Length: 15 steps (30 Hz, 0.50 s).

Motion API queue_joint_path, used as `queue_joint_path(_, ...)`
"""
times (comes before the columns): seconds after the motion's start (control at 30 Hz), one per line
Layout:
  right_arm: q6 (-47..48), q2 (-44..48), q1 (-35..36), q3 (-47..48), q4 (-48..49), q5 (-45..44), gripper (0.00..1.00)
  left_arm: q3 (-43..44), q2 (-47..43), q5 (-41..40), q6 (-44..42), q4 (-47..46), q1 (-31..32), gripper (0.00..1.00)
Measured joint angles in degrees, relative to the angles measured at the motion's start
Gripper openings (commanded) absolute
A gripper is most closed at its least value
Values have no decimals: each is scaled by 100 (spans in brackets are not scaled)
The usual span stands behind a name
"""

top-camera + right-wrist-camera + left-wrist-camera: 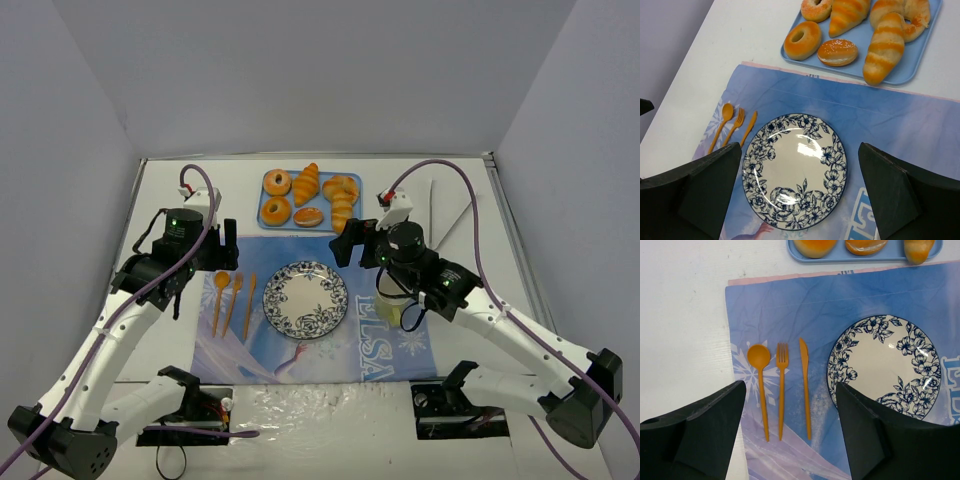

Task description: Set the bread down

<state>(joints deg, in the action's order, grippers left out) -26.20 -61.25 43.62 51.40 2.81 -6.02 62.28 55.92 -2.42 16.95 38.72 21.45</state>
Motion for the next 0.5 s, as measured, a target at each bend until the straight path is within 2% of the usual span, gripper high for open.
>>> queue_joint_path(0.37, 42, -29, -102, 283, -308, -452, 100, 0, 0, 0, 0, 0, 0, 69)
queue_joint_path(0.5, 116, -527, -1175, 1033, -419, -94, 100, 0, 0, 0, 0, 0, 0, 69)
